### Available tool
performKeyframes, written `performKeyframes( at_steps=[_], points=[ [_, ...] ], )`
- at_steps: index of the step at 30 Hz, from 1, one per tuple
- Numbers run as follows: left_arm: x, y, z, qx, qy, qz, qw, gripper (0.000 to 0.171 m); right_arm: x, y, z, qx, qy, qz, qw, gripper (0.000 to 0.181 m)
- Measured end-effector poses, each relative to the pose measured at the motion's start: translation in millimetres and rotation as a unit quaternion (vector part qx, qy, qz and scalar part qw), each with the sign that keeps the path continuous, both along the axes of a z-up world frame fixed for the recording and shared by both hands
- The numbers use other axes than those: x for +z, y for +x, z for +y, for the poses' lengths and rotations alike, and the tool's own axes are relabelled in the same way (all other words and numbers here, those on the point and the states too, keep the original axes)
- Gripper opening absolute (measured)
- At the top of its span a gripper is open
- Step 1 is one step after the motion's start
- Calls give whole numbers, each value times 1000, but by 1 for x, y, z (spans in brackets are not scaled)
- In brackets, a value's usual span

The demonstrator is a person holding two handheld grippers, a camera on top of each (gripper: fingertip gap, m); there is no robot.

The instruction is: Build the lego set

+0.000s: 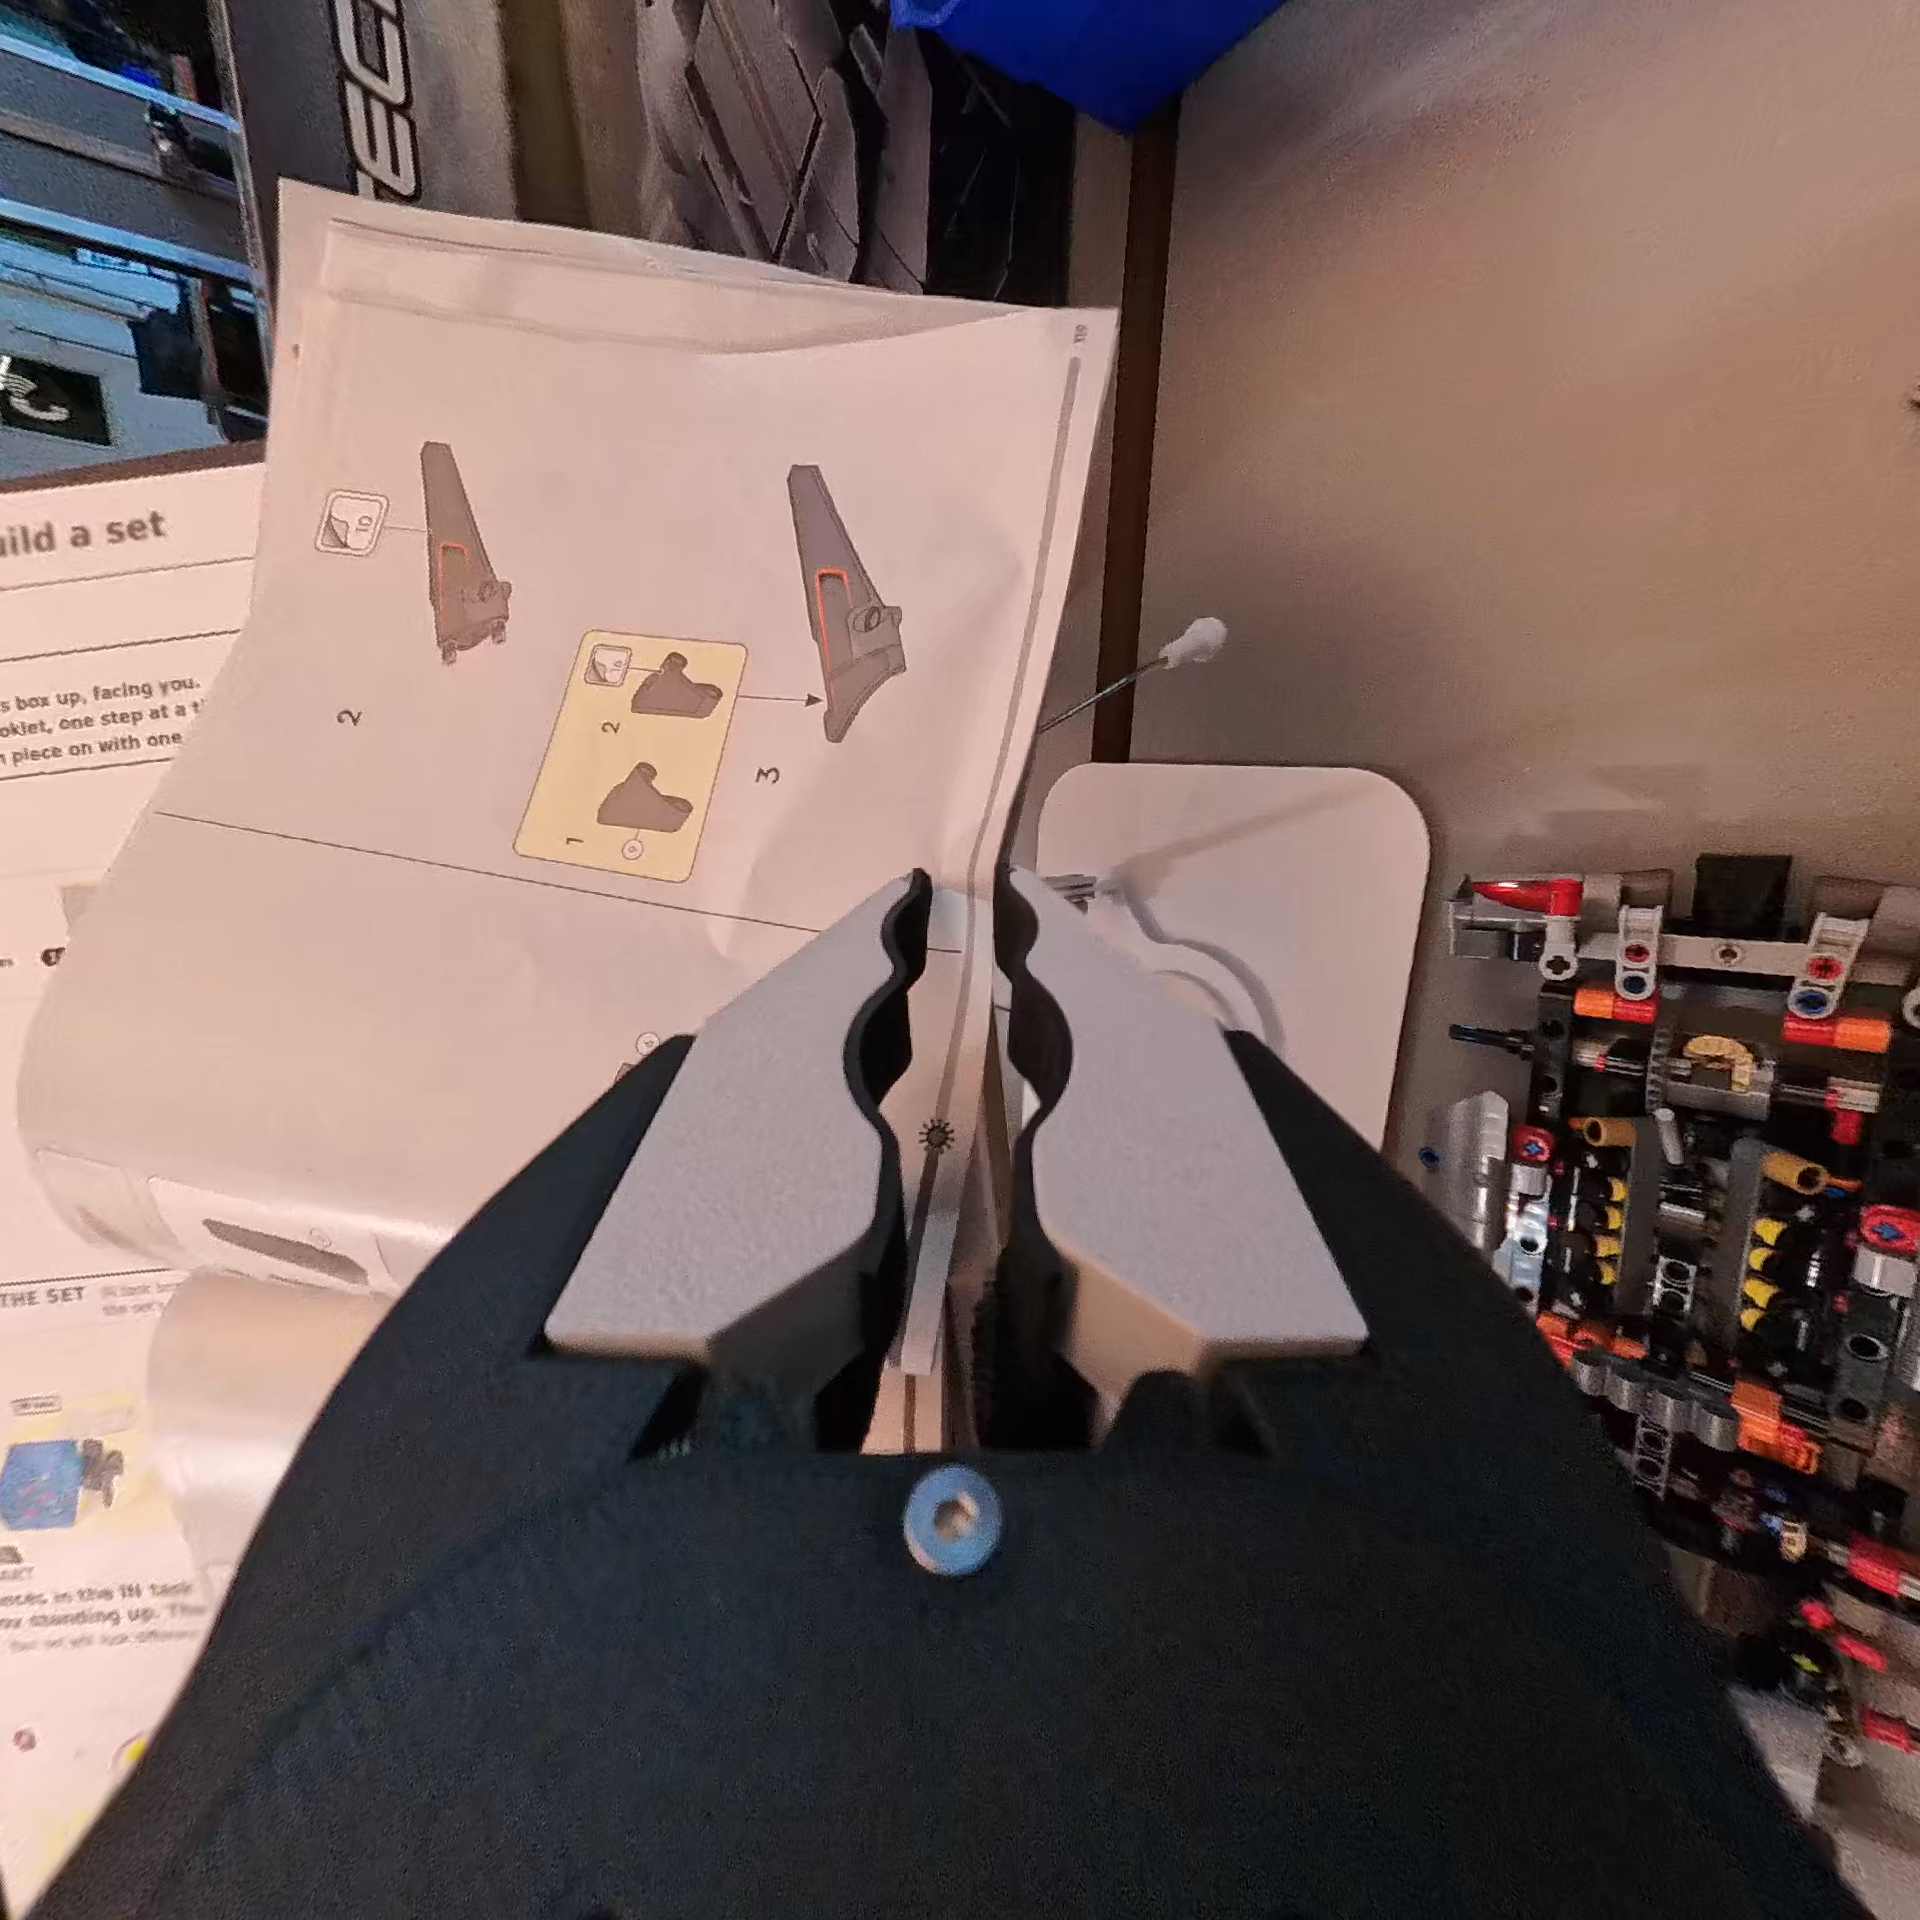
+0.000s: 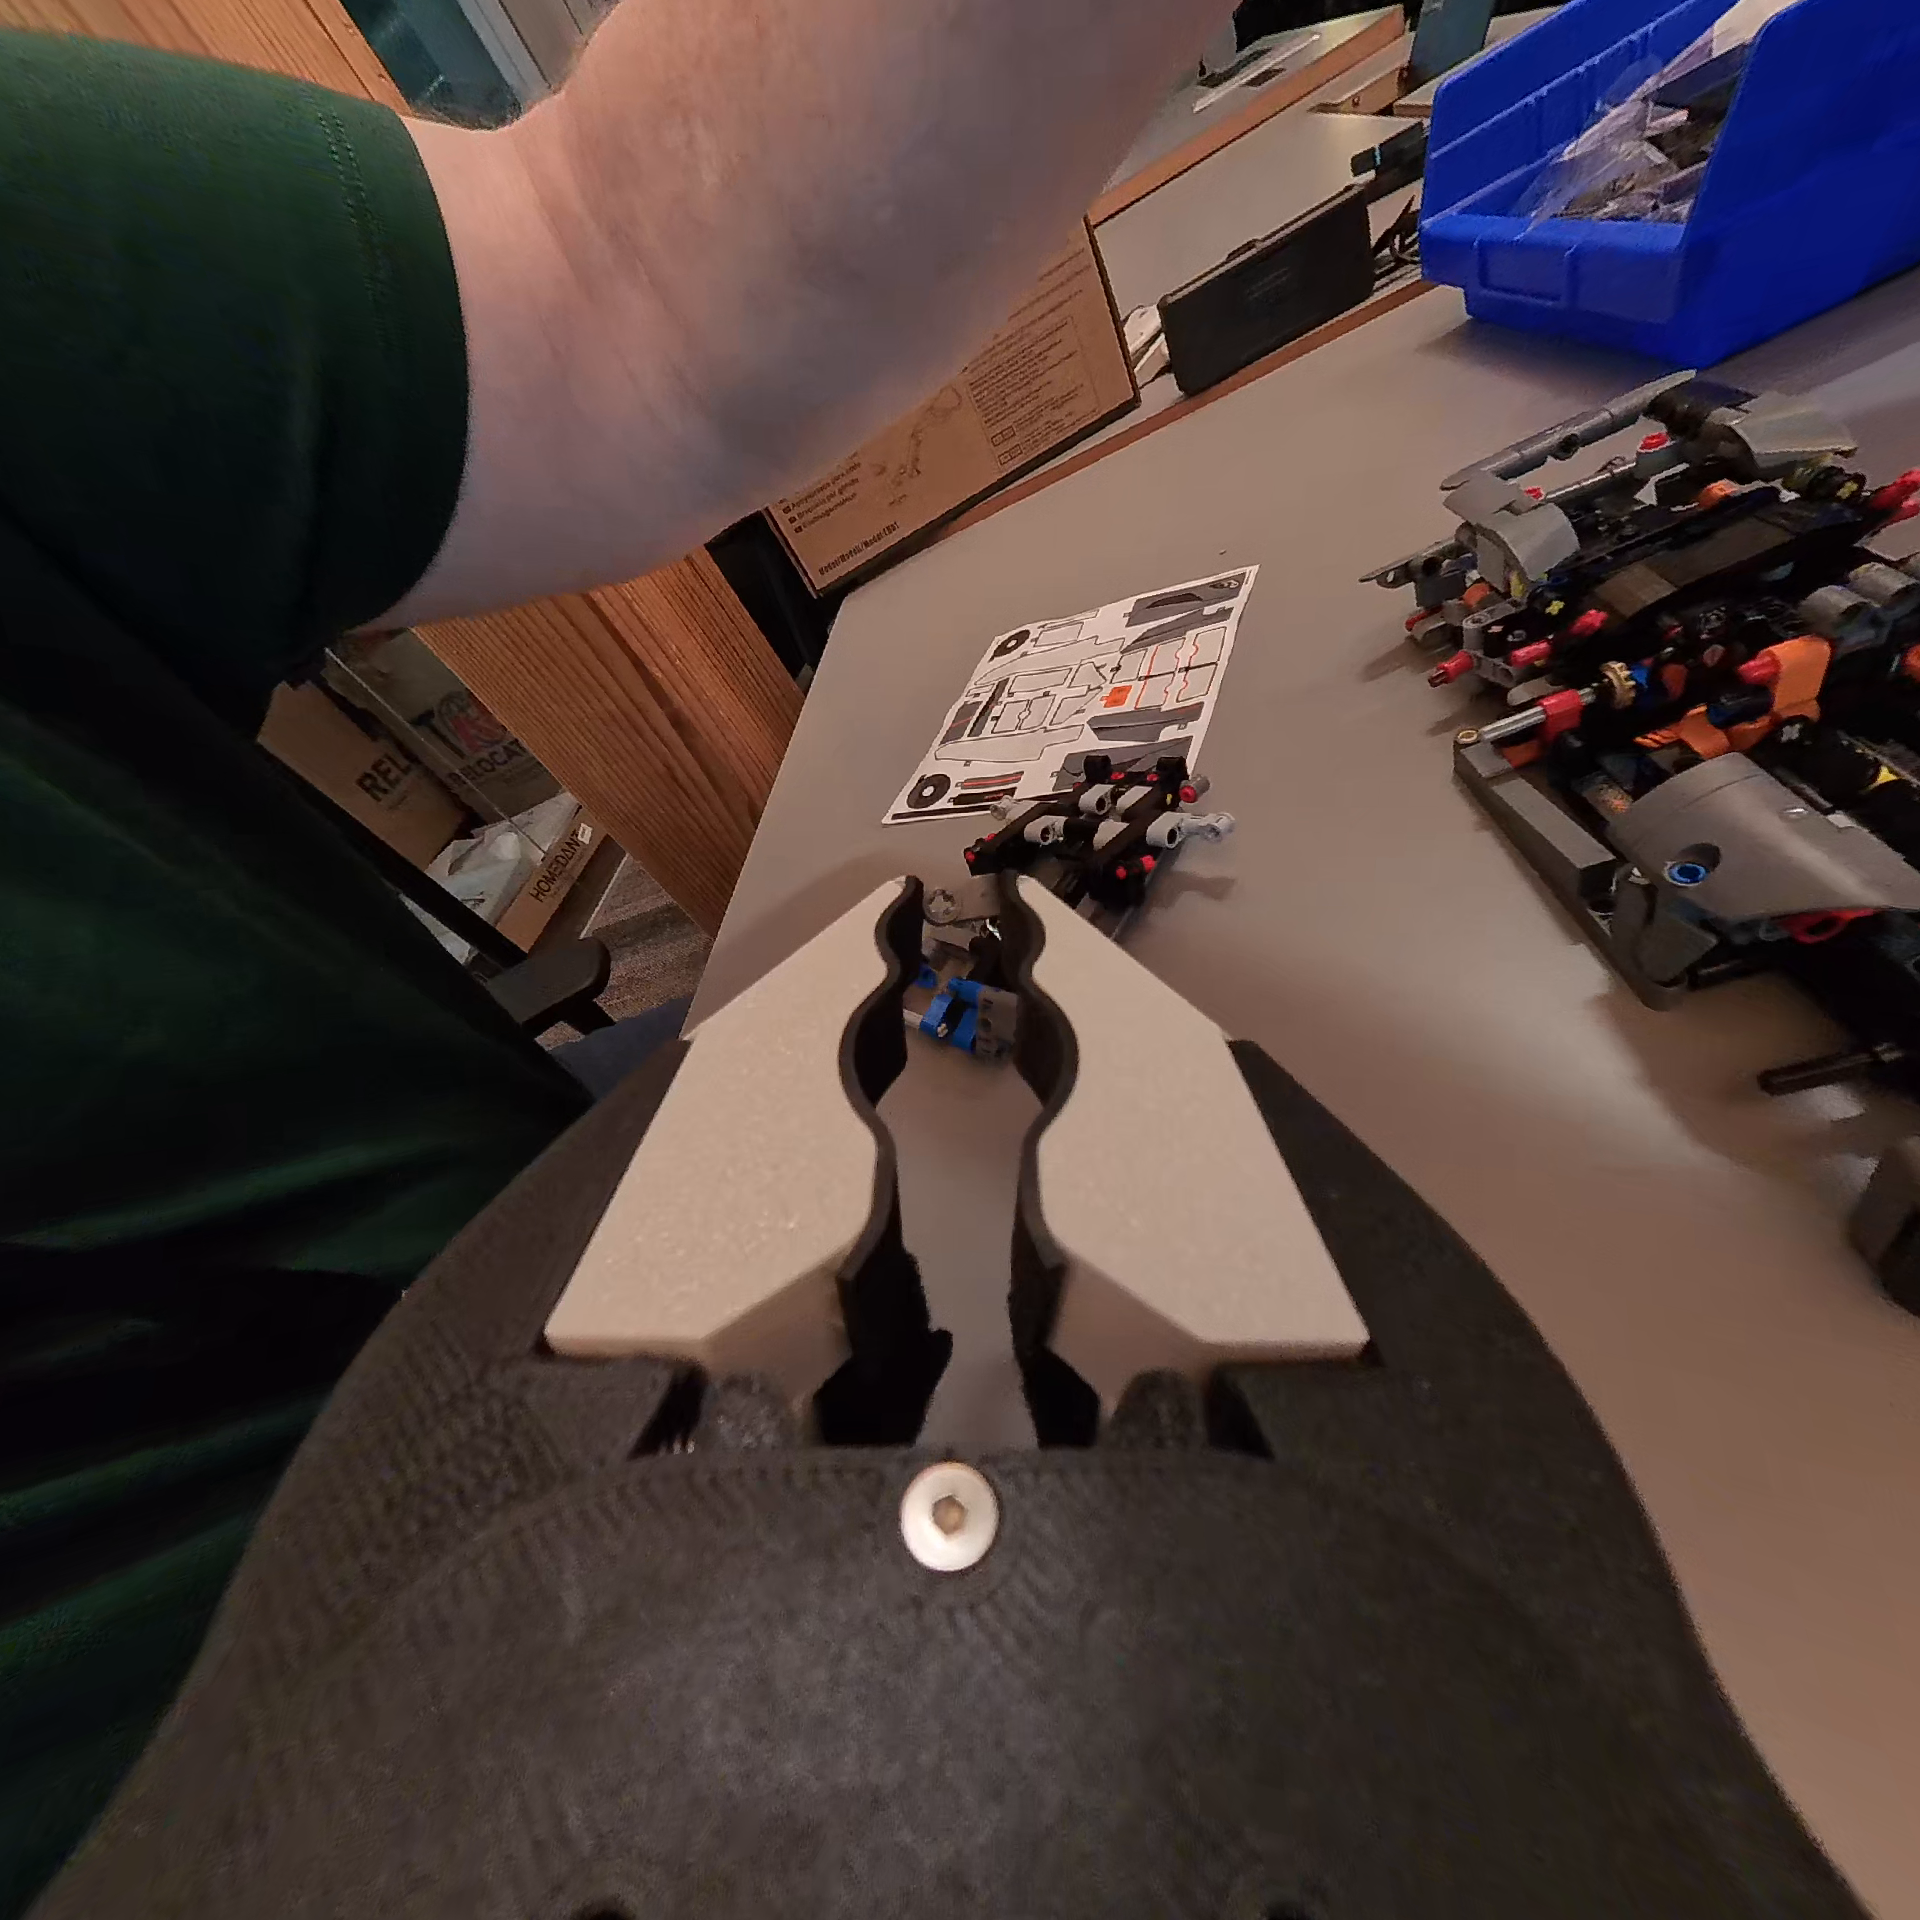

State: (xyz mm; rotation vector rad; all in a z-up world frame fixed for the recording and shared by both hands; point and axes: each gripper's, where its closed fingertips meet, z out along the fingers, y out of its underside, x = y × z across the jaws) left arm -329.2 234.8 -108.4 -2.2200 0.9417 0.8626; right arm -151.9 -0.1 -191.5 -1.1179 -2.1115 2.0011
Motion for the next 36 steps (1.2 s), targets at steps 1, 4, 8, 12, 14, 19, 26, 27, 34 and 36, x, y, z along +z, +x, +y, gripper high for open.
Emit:
performKeyframes(
  at_steps=[1, 4, 8, 12, 14, 19, 26, 27, 34, 36],
  points=[
    [0, 0, 0, -1, 0, -7, 1000, 11, 0, 0, 0, -1, -1, -1, 1000, 12],
    [-2, -3, -1, 1, -8, -3, 1000, 15, 0, 0, 1, -1, -1, -1, 1000, 12],
    [-6, -4, -2, -2, -23, -5, 1000, 16, 0, 0, 0, 1, 0, -1, 1000, 12],
    [-7, -4, -3, -6, -43, -6, 999, 17, 0, 1, -1, 2, 0, -1, 1000, 12],
    [-7, -5, -3, -4, -52, -5, 999, 17, 0, 1, -1, 2, 0, 0, 1000, 12],
    [-9, -5, -2, -6, -66, -15, 998, 16, 2, 1, -1, 2, -1, 1, 1000, 12],
    [-10, -3, -4, -6, -92, -60, 994, 17, 0, 1, -1, 3, -2, -1, 1000, 12],
    [-10, -2, -4, -6, -96, -68, 993, 17, 0, 1, -1, 3, -2, -2, 1000, 12],
    [-10, -4, -4, -5, -116, -101, 988, 14, -1, 1, -2, 4, -1, -3, 1000, 12],
    [-10, -4, -4, -6, -117, -102, 988, 14, -1, 1, -1, 4, -2, -3, 1000, 12]
  ],
)
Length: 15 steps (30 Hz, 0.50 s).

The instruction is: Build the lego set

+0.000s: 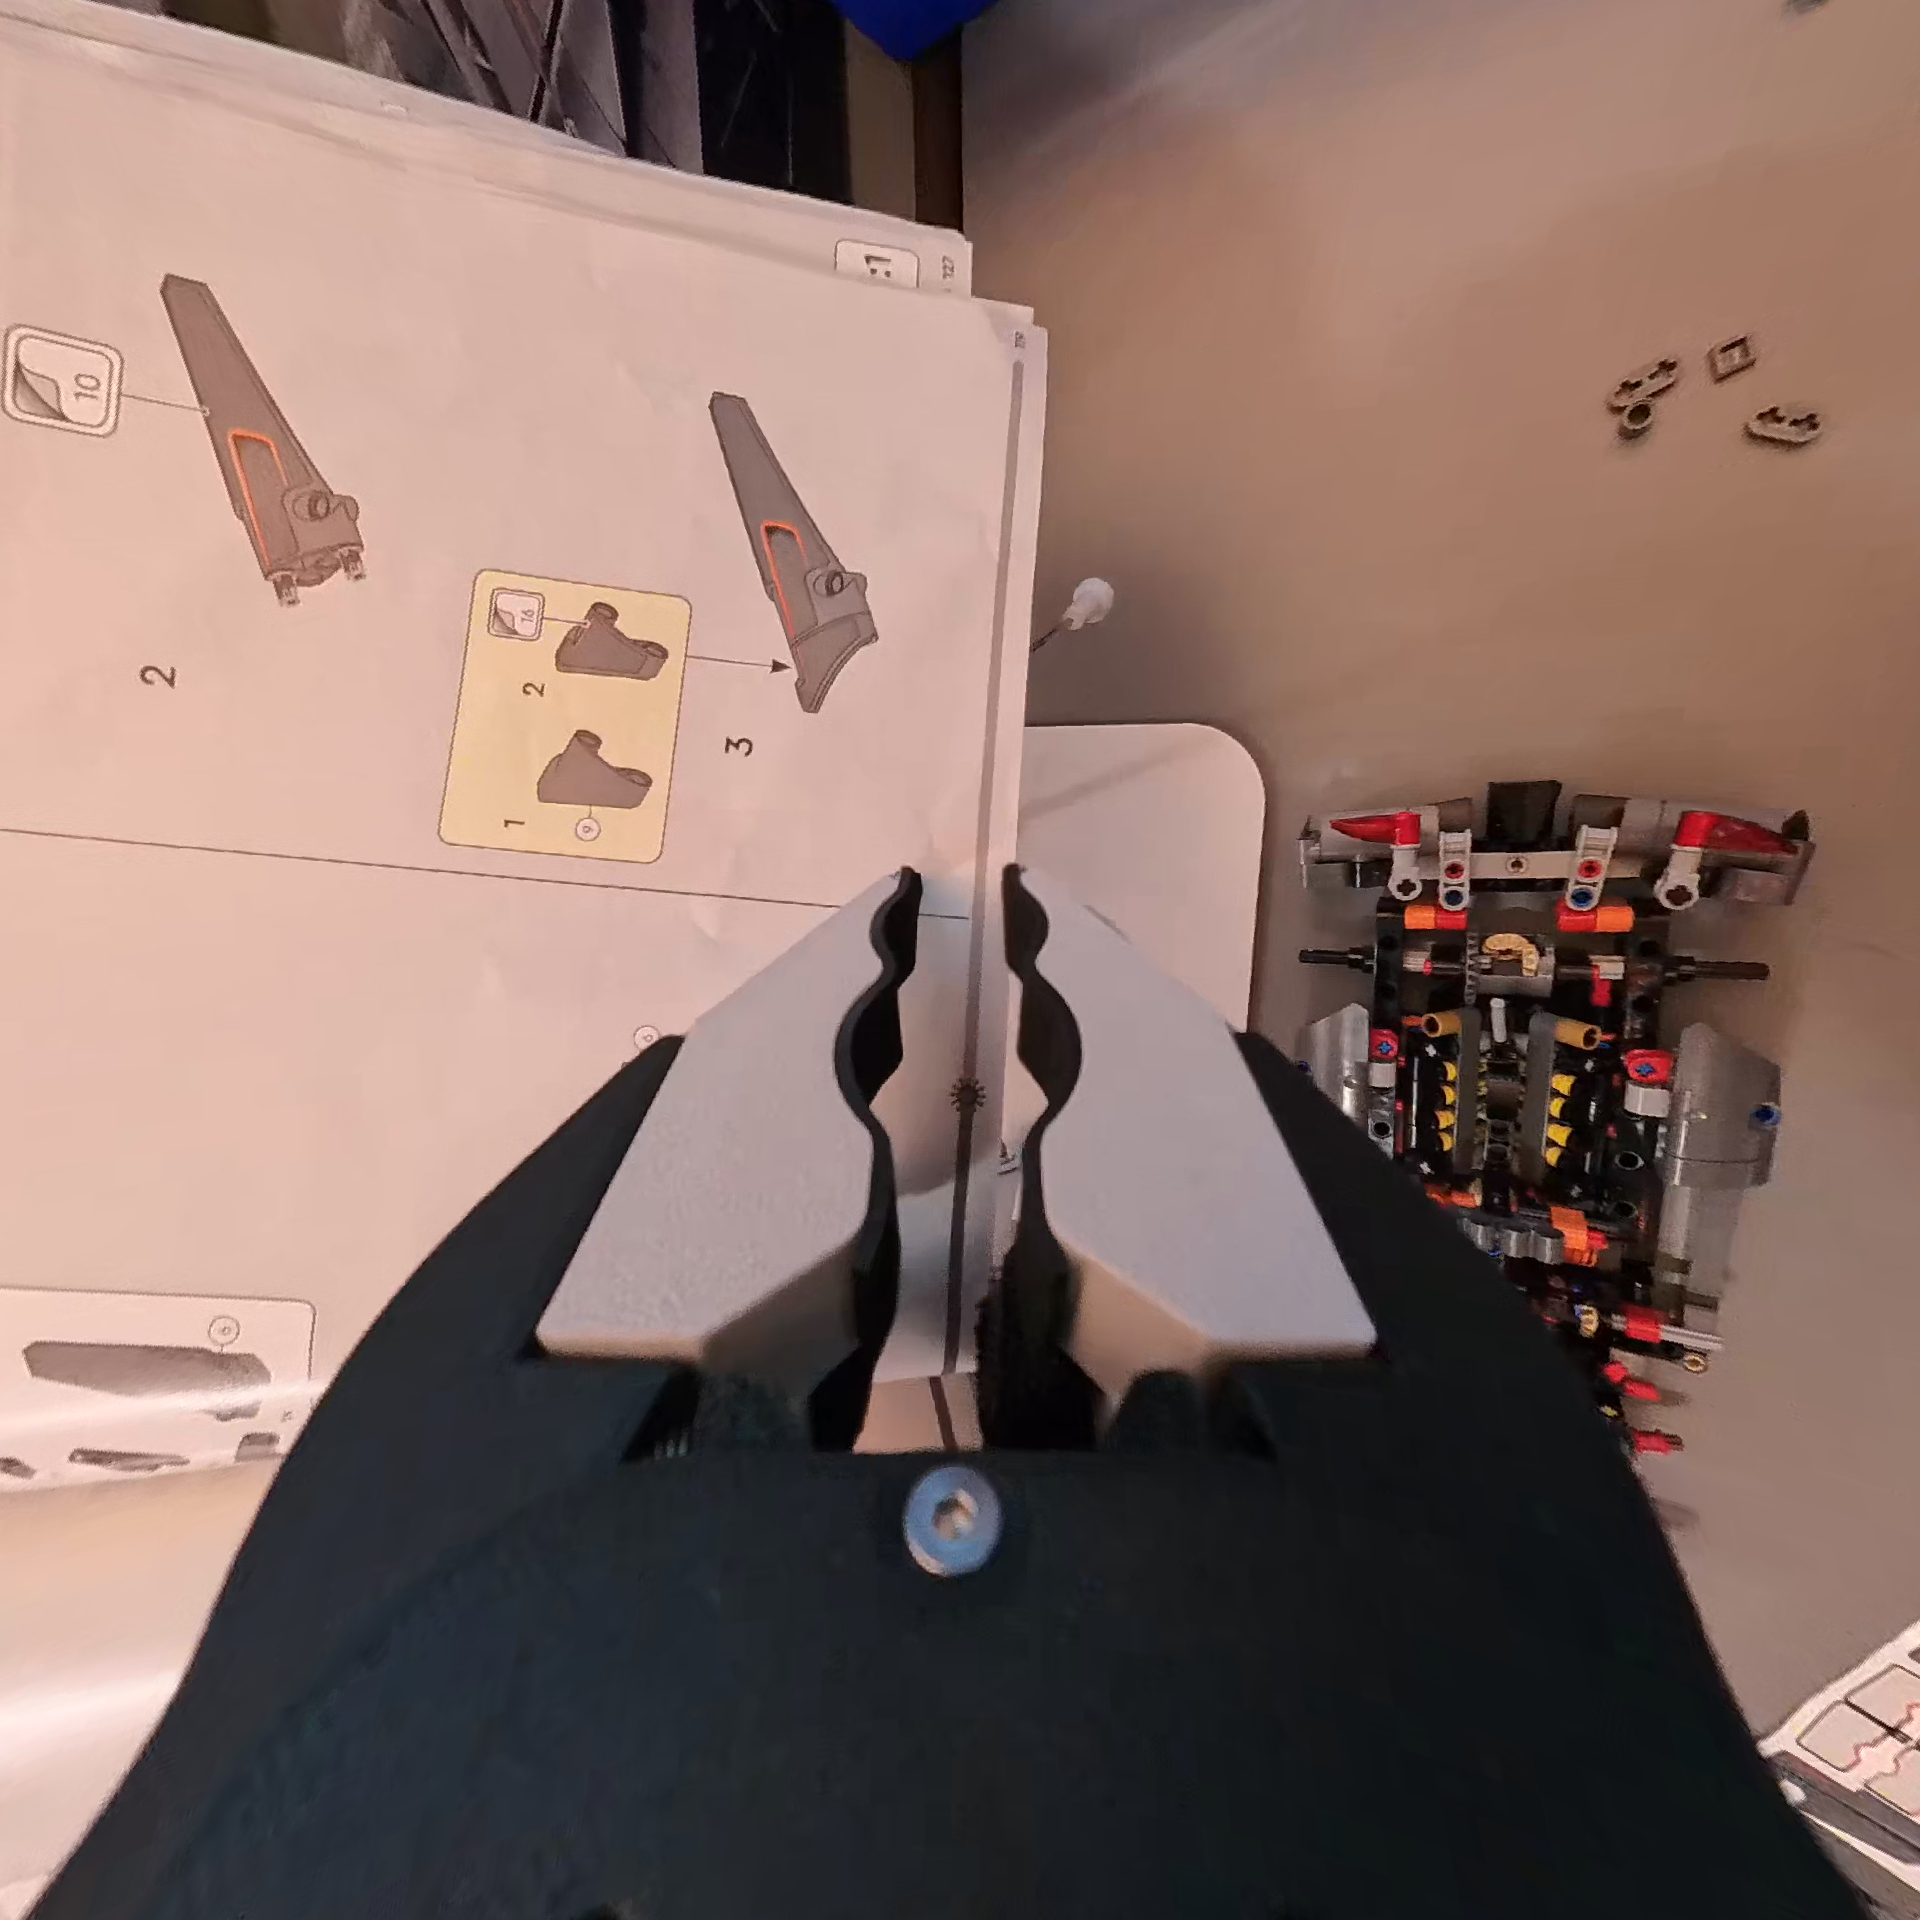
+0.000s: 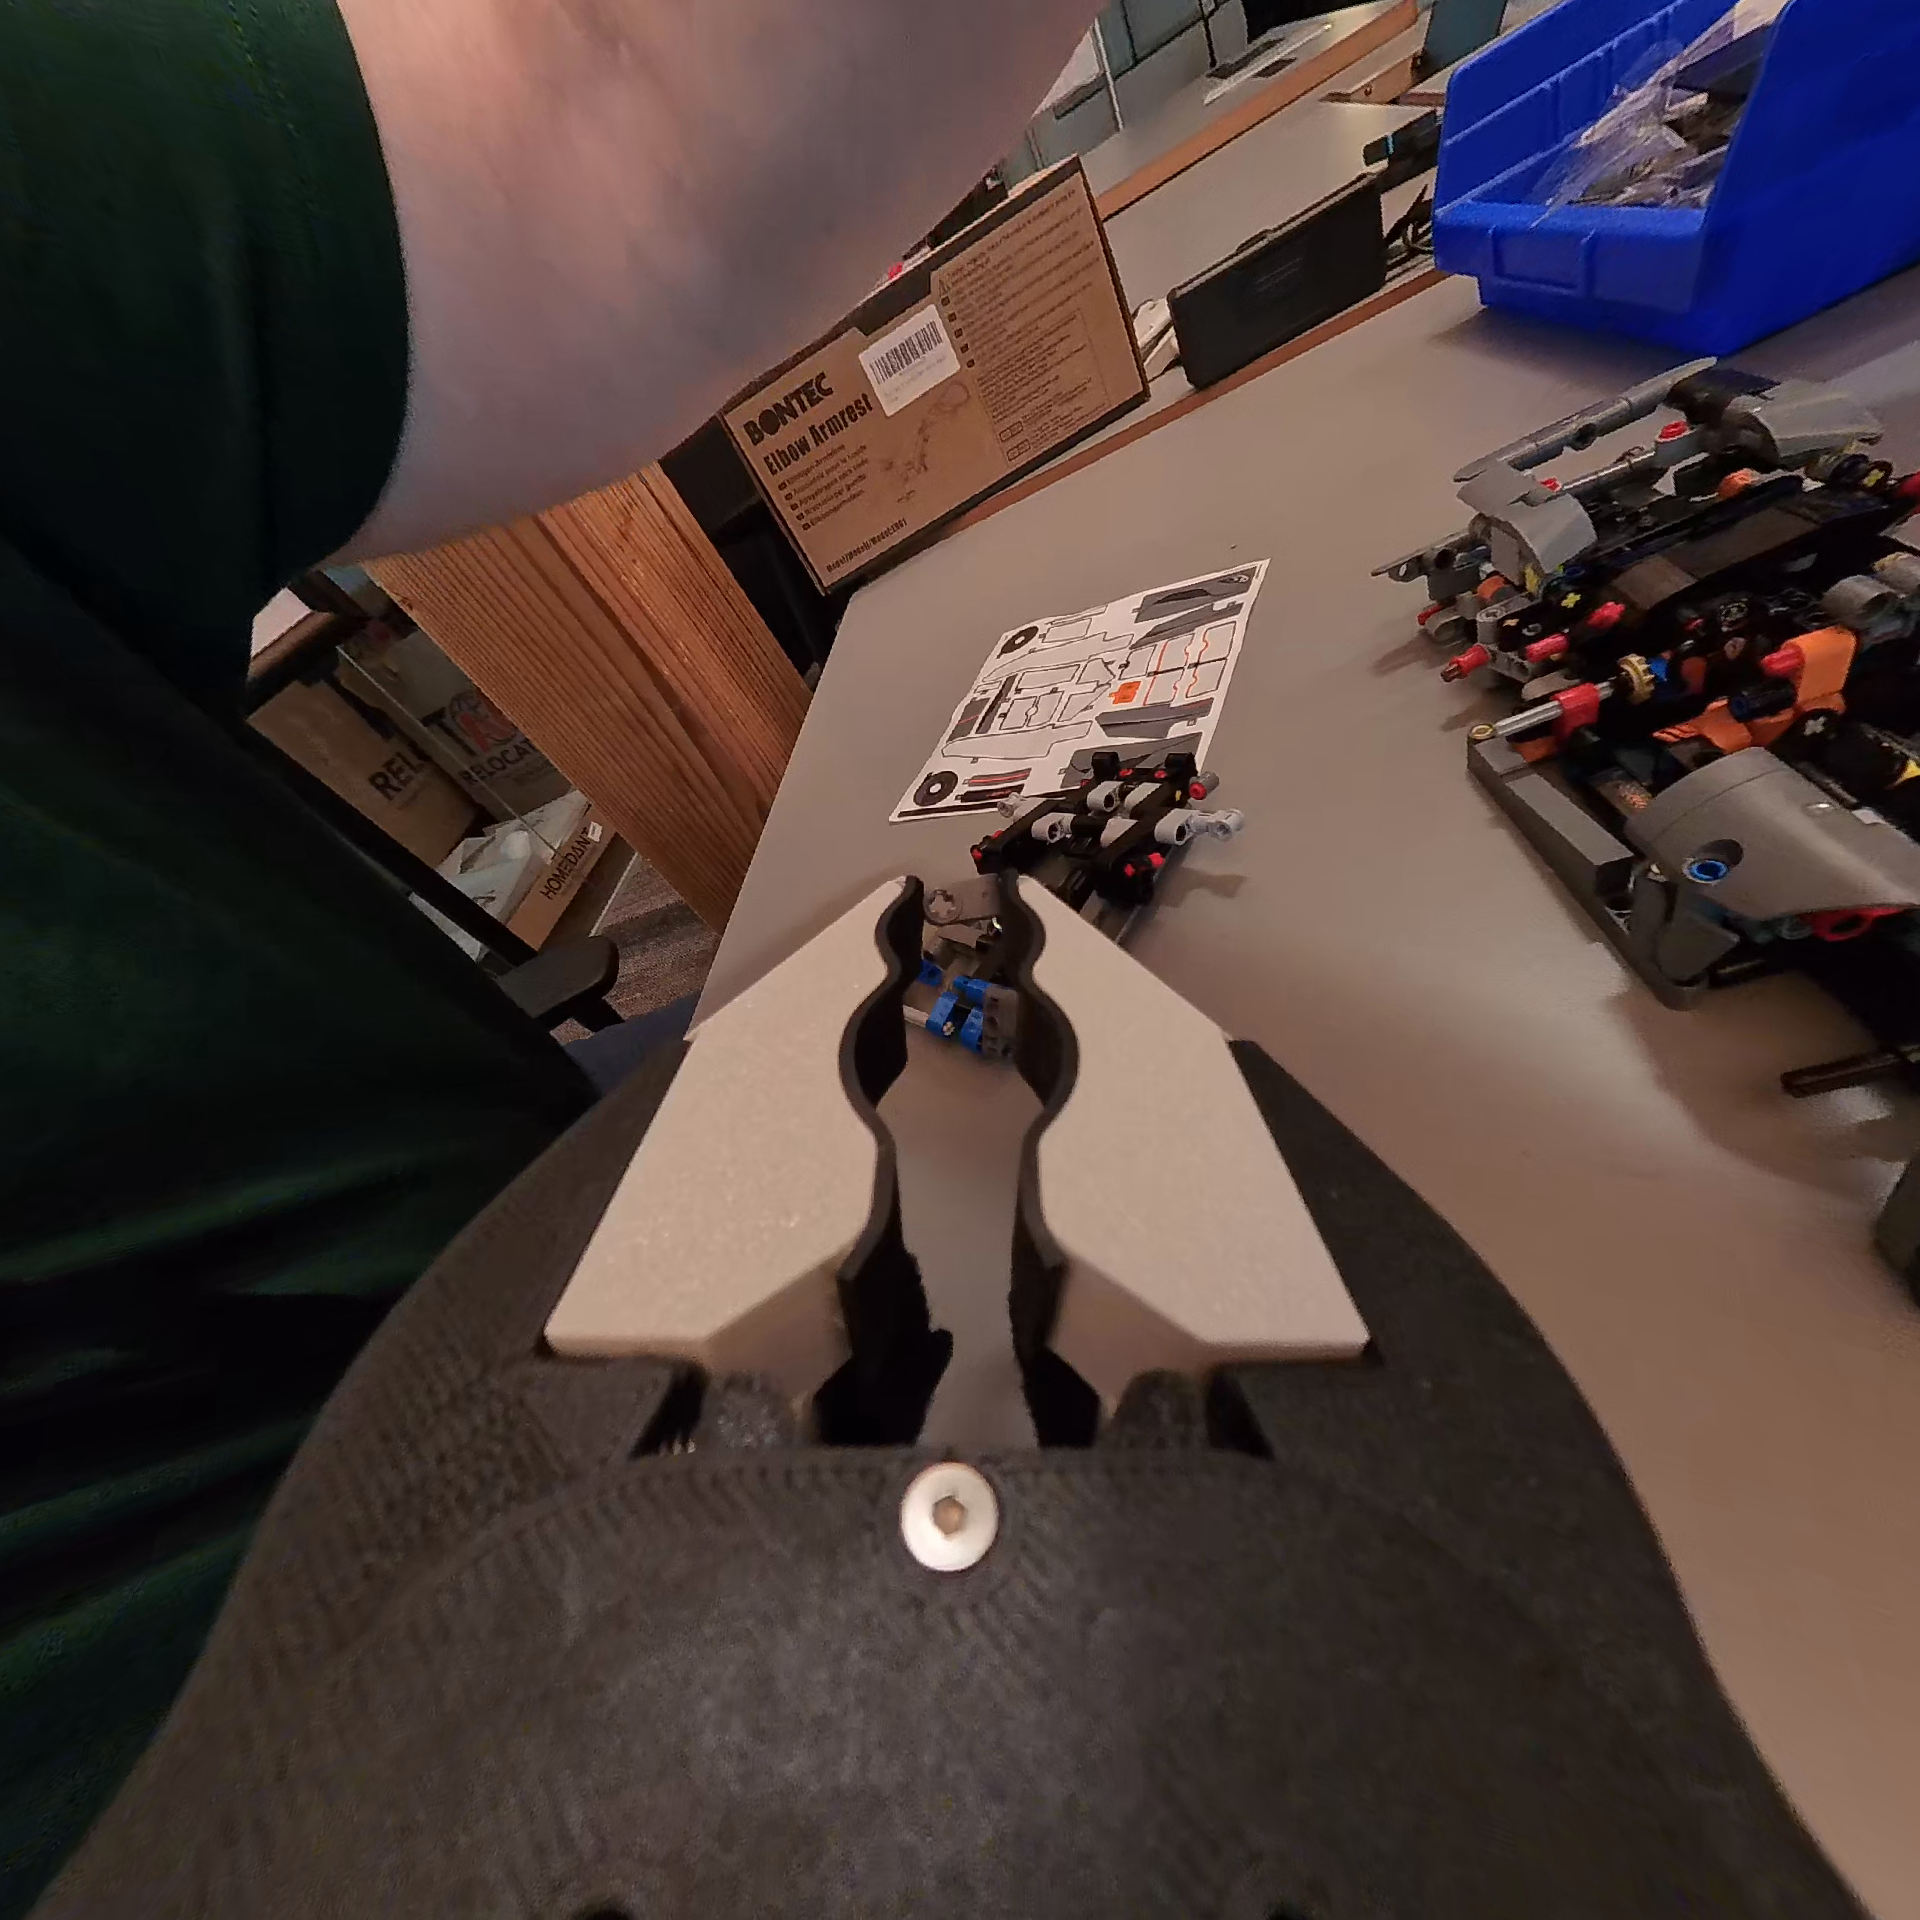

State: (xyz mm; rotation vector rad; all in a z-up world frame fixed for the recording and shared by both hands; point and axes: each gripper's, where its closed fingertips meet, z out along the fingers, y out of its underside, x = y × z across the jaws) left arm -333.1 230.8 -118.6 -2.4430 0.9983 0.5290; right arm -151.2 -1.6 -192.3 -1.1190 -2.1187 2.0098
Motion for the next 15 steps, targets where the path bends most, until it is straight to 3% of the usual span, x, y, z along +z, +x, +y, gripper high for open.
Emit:
performKeyframes(
  at_steps=[15],
  points=[
    [-6, -3, -1, -12, -11, 60, 998, 18, 1, 0, 0, 0, 0, 2, 1000, 12]
  ],
)
